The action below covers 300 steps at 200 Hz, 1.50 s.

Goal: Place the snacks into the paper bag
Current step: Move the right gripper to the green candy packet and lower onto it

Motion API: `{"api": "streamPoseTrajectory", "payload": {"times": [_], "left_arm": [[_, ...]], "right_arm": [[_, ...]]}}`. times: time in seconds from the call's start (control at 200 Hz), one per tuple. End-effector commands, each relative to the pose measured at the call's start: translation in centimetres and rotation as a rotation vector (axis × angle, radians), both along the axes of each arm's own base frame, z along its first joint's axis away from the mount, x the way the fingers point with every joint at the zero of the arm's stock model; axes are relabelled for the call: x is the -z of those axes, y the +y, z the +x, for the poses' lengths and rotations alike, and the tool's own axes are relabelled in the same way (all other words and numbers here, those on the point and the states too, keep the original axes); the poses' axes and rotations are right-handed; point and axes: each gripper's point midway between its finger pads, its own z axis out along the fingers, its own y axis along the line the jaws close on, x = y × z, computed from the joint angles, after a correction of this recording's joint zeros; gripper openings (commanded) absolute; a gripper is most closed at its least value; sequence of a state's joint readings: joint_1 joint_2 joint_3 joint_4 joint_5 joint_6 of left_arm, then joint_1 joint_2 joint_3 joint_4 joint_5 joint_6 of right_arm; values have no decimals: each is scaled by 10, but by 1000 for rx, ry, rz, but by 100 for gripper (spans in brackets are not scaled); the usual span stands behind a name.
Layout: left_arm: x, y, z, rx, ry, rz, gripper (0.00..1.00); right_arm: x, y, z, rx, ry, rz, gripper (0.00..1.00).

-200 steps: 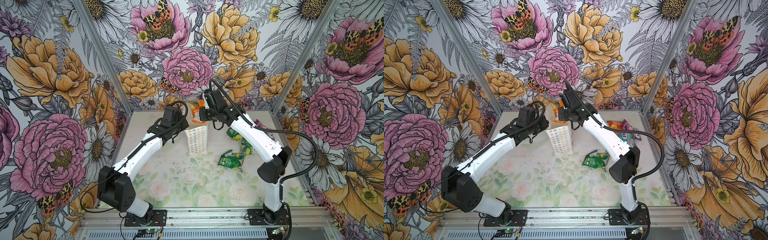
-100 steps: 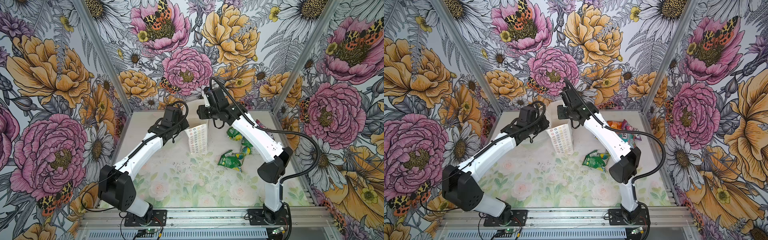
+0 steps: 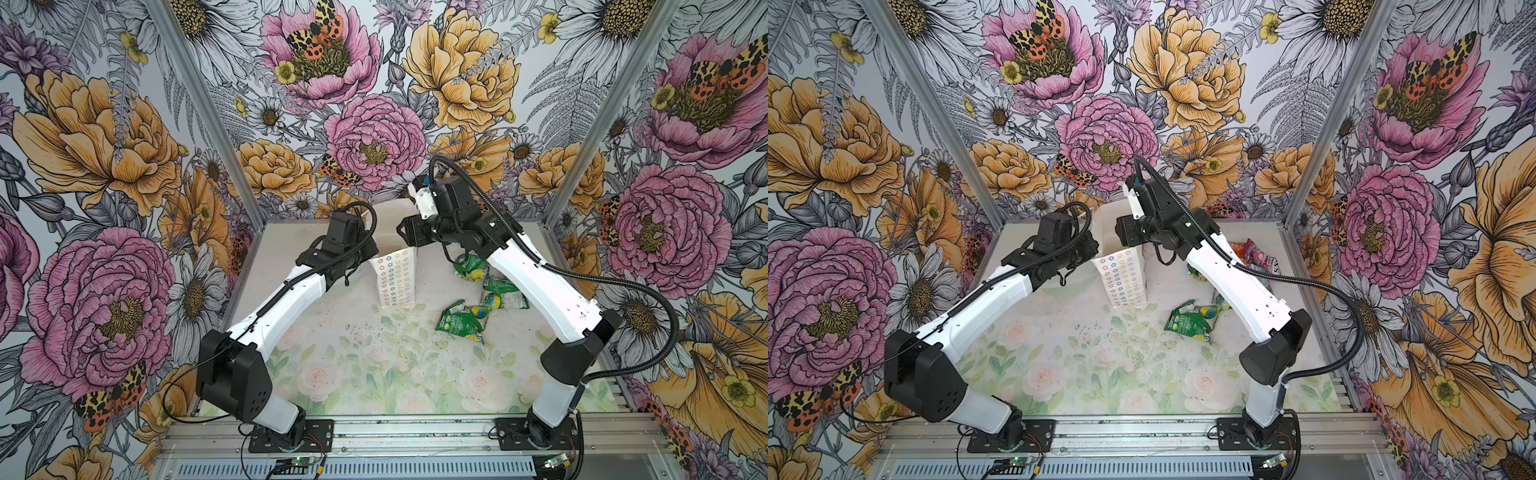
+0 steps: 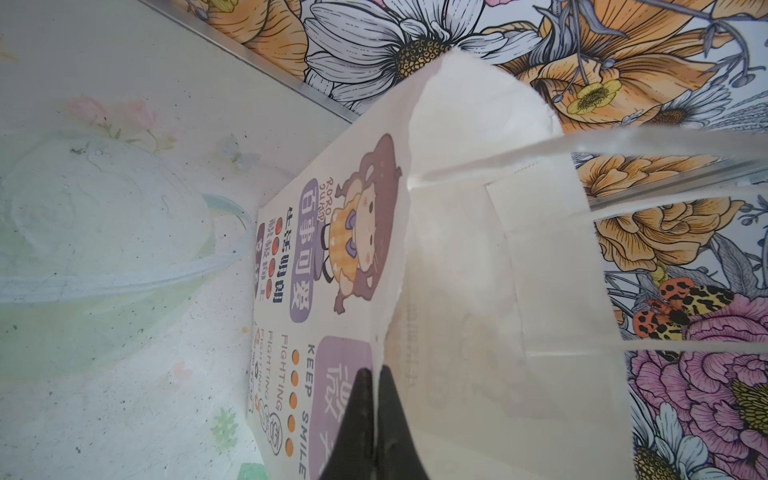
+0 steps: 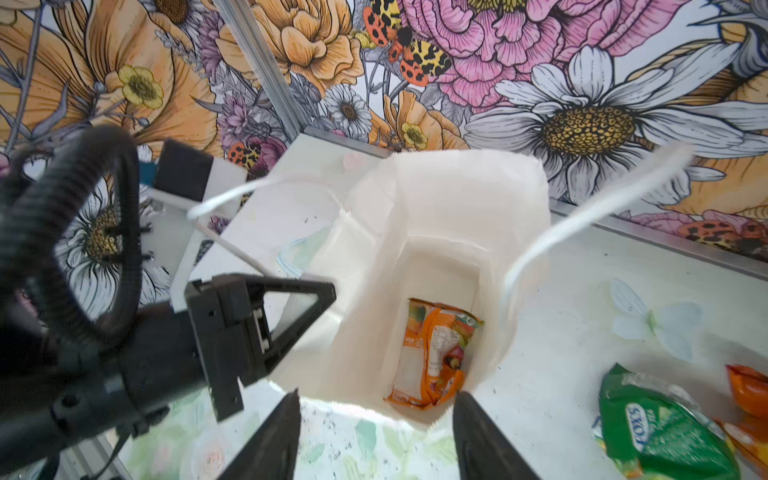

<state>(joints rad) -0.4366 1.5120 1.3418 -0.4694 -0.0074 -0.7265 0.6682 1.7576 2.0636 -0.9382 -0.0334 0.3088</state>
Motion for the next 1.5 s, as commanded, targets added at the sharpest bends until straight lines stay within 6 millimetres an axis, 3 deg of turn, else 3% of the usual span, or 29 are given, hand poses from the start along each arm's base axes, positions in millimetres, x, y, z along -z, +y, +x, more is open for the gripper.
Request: {"api": "streamPoseTrajectory", "payload": {"times": [0.0,0.145,0.39,0.61,0.836,1.121,1.496], "left_arm": [[-16,-1,3,9,-48,1,0],[-14,1,4,10,-42,-4,0],[-15,2,4,12,-44,-8,0],[-15,2,4,14,-42,-9,0],[-14,2,5,17,-38,-13,0],[-15,2,3,22,-40,-14,0],[-15,-1,4,28,-36,-18,0]], "right_arm": [[-3,-23,-13,35,-29,-27,64],[27,-61,-29,141,46,-54,74],[111,-131,-53,393,295,-36,90],[176,-162,-67,560,450,-88,100],[224,-166,-67,616,597,-130,100],[246,-152,-59,424,641,-252,100],[285,-146,-82,376,812,-281,99]]}}
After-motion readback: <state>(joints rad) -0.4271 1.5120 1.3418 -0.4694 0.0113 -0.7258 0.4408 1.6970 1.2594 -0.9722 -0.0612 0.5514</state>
